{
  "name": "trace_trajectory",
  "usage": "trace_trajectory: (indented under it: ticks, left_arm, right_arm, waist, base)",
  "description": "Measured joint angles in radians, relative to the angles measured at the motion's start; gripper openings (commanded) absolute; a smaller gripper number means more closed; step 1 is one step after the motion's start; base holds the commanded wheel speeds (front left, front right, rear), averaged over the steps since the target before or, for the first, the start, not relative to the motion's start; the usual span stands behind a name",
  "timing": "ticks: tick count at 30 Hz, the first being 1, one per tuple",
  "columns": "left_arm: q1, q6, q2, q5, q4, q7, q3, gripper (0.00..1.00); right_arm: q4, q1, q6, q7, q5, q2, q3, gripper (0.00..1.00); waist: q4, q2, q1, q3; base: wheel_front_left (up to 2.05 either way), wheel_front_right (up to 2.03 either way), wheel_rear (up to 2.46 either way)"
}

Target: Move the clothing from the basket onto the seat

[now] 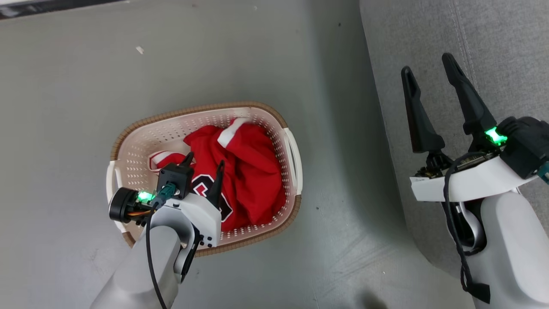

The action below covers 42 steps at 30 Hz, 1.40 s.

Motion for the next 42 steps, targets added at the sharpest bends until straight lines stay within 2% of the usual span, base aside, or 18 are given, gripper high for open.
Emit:
trace_trajectory:
  ticks: [21,35,39,42]
  left_arm:
    - [-0.160,0.019,0.001,-0.025,0.095,0.008,-0.038,1.00]
    - [-0.217,0.027,0.002,-0.046,0.154,-0.003,-0.031,1.00]
    - [-0.227,0.050,0.002,-0.044,0.187,-0.011,-0.020,1.00]
    - [-0.241,0.050,0.003,-0.044,0.194,-0.018,-0.015,1.00]
  right_arm:
    - [0.001,-0.123,0.000,0.000,0.069,0.000,0.019,1.00]
    - [0.007,-0.172,0.000,0.000,0.102,0.000,0.040,1.00]
    - [0.009,-0.189,0.000,0.000,0.104,0.000,0.040,1.00]
    - [0.010,-0.192,0.000,0.000,0.105,0.000,0.040,1.00]
  waist:
    - [-0.095,0.0000,0.0000,0.162]
    - [-0.149,0.0000,0.0000,0.229]
    - [-0.159,0.0000,-0.0001,0.243]
    - [-0.163,0.0000,0.0000,0.251]
  base:
    - [0.00,0.00,0.00]
    - [0.00,0.00,0.00]
    - [0.00,0.00,0.00]
    - [0.00,0.00,0.00]
